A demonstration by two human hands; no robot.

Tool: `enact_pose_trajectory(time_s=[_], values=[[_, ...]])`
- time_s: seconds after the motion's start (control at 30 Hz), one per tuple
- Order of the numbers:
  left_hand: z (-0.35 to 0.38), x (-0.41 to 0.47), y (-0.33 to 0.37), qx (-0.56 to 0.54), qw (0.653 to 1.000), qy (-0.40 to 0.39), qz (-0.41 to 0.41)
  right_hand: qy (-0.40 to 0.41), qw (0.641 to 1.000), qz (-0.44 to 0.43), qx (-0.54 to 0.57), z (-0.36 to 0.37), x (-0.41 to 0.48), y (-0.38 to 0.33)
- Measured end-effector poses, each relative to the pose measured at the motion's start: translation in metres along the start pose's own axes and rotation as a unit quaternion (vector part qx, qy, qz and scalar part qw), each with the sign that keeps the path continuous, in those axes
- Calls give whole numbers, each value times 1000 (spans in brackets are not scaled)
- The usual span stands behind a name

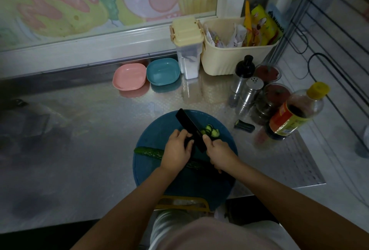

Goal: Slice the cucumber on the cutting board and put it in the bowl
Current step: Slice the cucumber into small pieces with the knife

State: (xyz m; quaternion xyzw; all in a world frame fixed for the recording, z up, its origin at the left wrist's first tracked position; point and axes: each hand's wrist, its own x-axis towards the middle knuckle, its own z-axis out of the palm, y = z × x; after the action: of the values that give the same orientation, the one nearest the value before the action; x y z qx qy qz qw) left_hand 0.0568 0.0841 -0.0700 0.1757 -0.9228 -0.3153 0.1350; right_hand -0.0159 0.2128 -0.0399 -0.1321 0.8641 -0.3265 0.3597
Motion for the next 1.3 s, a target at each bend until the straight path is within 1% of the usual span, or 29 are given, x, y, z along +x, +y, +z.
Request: enact_pose_trajectory(time_s=[0.23, 0.43, 0.53, 0.7, 0.9, 1.13, 1.3], values=[[0, 0, 1, 14, 1000, 1, 11, -1, 999, 1, 39, -7, -8, 13], [-1, 1, 1, 6, 1000, -1, 10, 0, 992, 1, 126, -7, -17, 8], [0, 1, 1, 6, 1000, 0, 11, -1, 990, 0, 144, -8, -18, 7], [0, 0, 0, 6, 1000, 3, 12, 2, 990, -1, 143, -7, -19, 7], [0, 1, 0, 11, 1000, 1, 16, 11, 995, -1, 95, -3, -15, 4], [0, 0, -1, 9, 1000, 5, 14, -22, 997, 32, 64, 1, -1, -9], [0, 0, -1, 5, 1000, 6, 7, -12, 998, 31, 54, 0, 1, -4]])
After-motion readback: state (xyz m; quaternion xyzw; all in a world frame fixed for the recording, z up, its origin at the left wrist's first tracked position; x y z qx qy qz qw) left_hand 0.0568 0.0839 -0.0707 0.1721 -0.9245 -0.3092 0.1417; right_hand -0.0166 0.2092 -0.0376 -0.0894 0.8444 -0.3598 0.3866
